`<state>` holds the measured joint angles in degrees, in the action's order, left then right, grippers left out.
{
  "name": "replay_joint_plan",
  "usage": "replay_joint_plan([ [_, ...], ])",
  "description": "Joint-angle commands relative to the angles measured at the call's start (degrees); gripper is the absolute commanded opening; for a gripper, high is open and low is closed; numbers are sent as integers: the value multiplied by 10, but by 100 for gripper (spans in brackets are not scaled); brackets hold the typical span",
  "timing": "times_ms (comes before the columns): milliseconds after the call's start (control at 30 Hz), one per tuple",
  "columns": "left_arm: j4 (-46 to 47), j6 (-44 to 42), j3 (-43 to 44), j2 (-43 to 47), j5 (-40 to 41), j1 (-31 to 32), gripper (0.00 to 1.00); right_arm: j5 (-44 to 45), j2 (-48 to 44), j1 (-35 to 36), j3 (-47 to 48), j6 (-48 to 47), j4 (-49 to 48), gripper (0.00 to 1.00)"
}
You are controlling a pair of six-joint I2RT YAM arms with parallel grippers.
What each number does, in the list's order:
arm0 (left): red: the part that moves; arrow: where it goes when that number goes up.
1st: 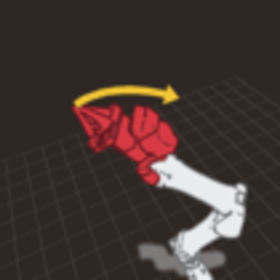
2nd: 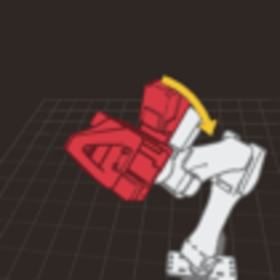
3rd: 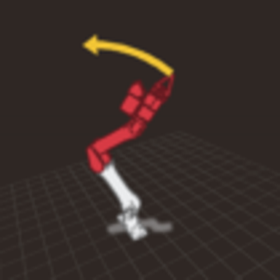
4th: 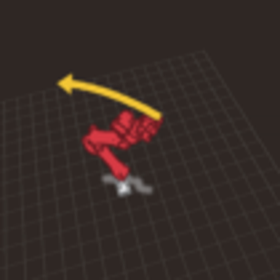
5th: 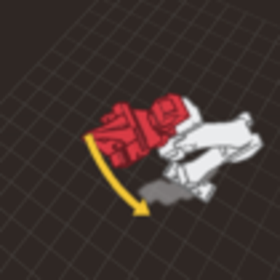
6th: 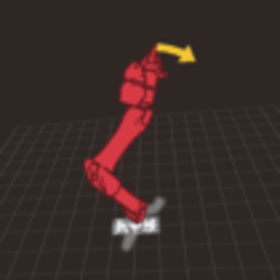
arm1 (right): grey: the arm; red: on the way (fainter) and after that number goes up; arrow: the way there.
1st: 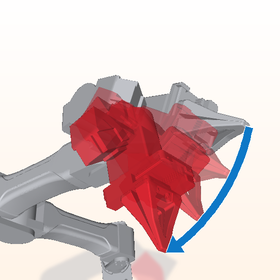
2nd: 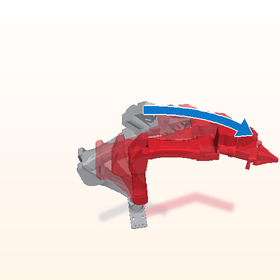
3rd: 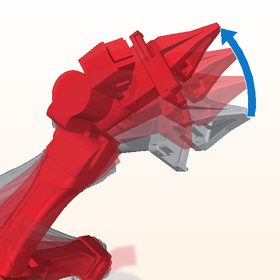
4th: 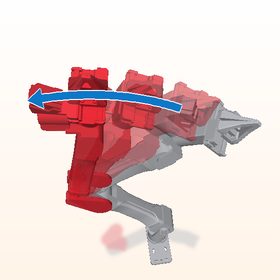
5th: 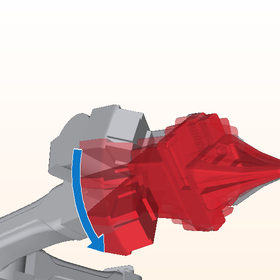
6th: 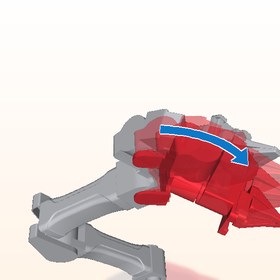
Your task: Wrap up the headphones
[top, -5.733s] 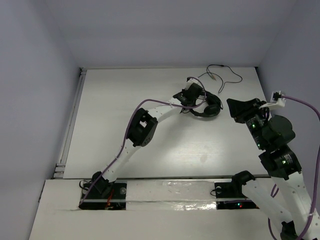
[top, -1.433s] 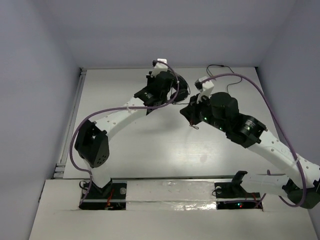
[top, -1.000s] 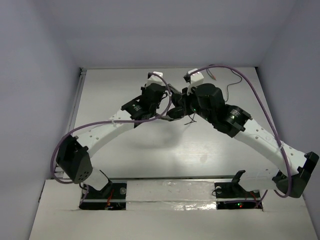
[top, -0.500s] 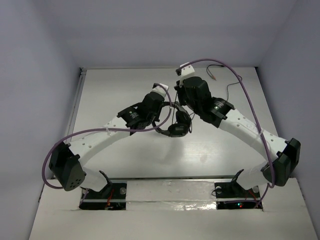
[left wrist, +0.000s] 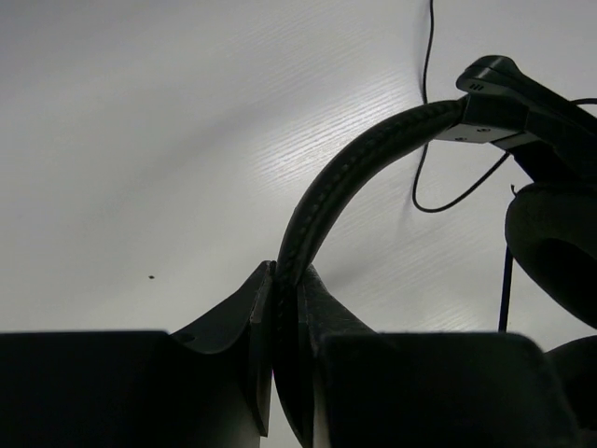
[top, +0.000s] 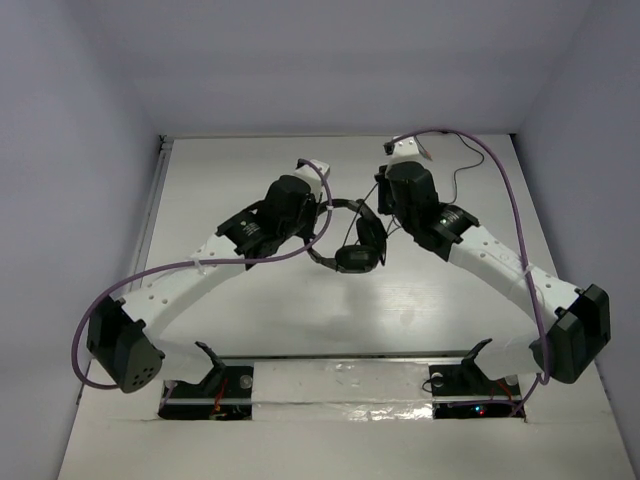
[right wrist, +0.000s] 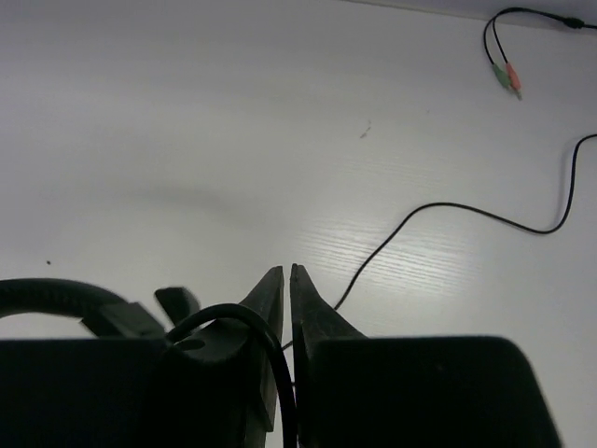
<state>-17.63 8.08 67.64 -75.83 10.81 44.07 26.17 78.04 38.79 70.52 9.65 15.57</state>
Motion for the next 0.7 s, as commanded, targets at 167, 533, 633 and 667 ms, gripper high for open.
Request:
replay_joint_plan([
  [167, 25, 4, 28, 70, -148, -45, 0, -82, -30, -61, -43, 41, -91, 25],
  [533, 15, 22, 81, 97, -256, -77, 0, -417, -63, -100, -190, 50, -326, 22],
  [633, 27, 38, 101, 99, -282, -90, 0, -460, -67, -100, -206, 60, -357, 20],
  [667, 31, 54, 108, 98, -287, -98, 0, -480, -68, -100, -212, 64, -368, 21],
])
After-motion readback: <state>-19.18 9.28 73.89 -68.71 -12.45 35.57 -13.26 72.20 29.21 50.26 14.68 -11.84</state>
